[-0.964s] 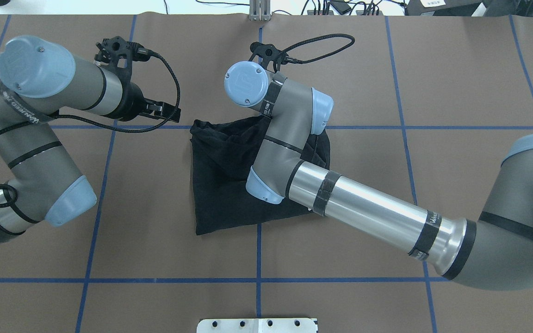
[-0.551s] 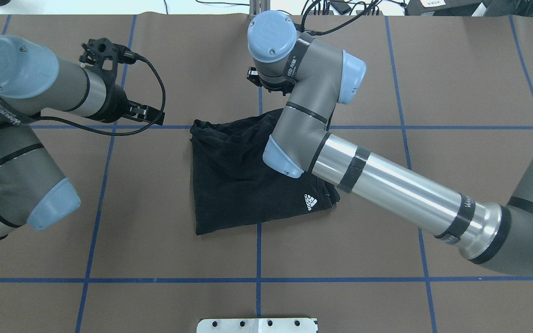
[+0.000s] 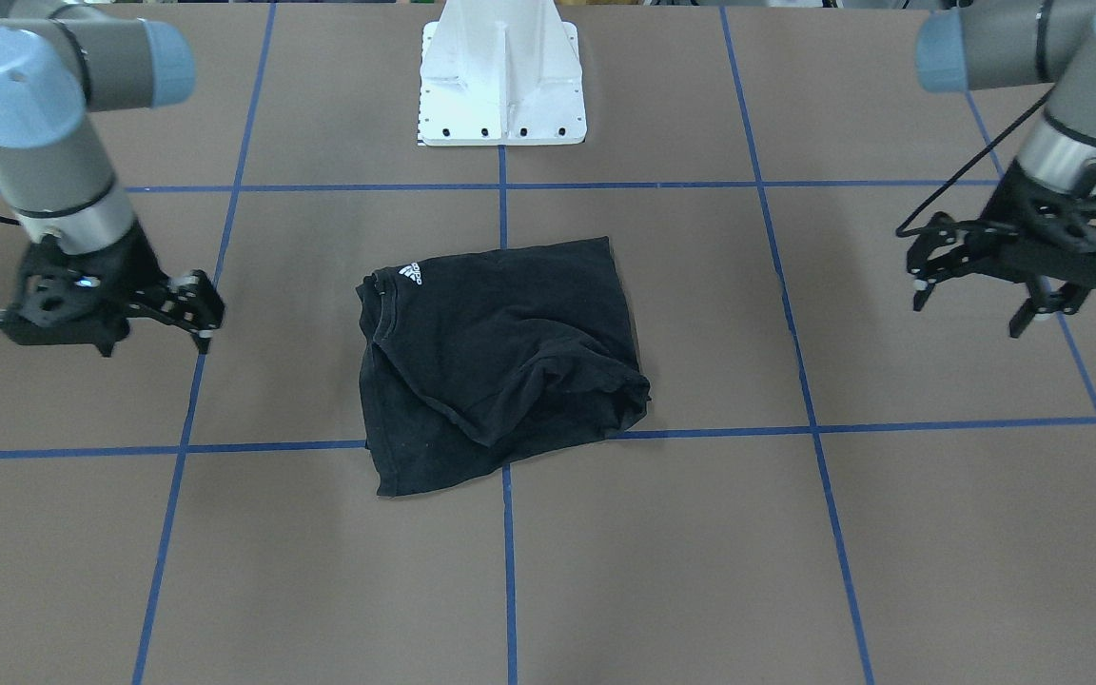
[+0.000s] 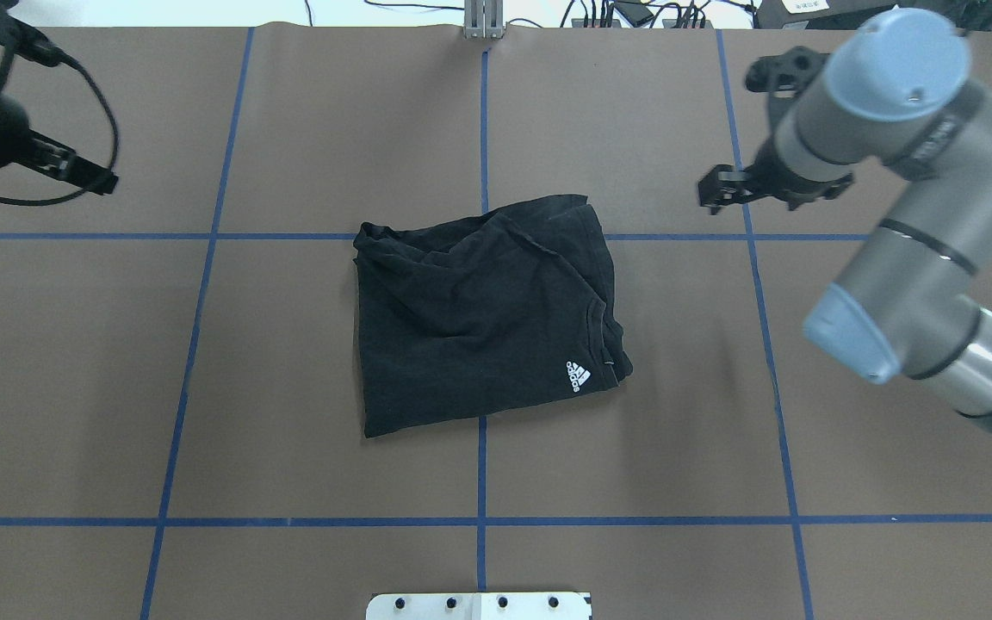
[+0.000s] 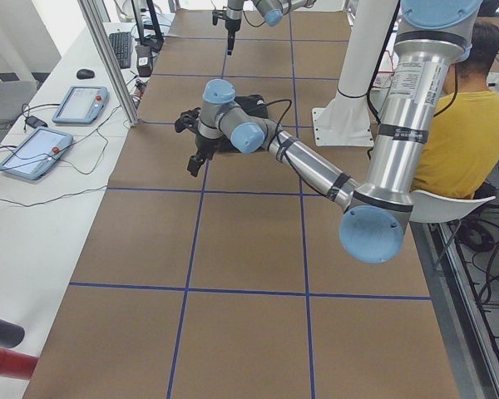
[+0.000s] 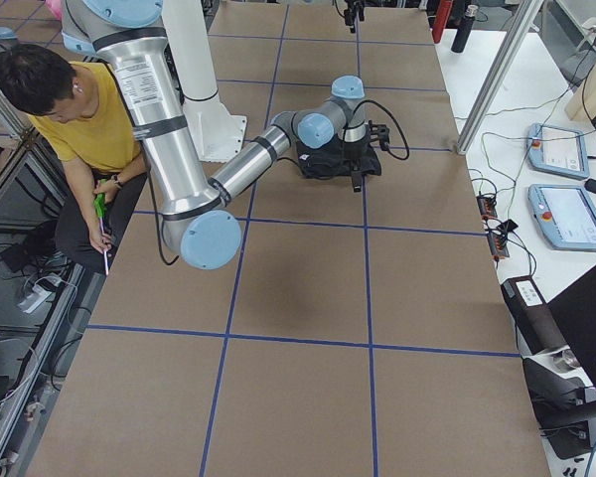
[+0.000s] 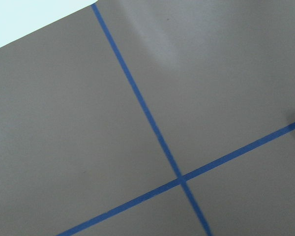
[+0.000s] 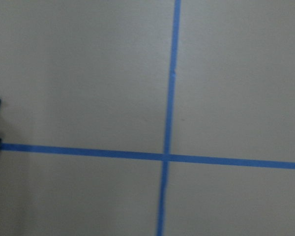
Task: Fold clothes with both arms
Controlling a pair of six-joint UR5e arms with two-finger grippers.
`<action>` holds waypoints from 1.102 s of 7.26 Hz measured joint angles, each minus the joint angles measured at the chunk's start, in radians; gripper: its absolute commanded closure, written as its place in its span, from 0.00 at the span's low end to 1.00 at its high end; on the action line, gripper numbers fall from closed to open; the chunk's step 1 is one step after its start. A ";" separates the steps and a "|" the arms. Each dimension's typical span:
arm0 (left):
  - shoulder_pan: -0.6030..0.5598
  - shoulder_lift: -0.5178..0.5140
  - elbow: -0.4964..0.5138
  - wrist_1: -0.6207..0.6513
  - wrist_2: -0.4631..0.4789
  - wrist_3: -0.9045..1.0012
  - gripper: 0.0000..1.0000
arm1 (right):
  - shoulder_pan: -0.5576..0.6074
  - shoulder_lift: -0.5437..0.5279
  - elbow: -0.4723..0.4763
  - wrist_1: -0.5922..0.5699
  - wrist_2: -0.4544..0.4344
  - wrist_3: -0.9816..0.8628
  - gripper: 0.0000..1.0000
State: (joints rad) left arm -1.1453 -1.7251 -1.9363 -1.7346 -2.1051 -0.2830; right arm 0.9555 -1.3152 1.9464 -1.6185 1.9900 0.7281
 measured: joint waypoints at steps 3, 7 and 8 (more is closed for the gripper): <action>-0.175 0.127 0.036 0.015 -0.054 0.177 0.00 | 0.259 -0.261 0.031 -0.002 0.172 -0.428 0.00; -0.392 0.161 0.206 0.035 -0.058 0.476 0.00 | 0.549 -0.508 -0.044 -0.001 0.306 -0.809 0.00; -0.430 0.182 0.223 0.038 -0.058 0.528 0.00 | 0.584 -0.537 -0.064 0.000 0.331 -0.823 0.00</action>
State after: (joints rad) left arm -1.5753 -1.5428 -1.7130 -1.6965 -2.1634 0.2449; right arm 1.5391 -1.8527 1.8828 -1.6184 2.3213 -0.0951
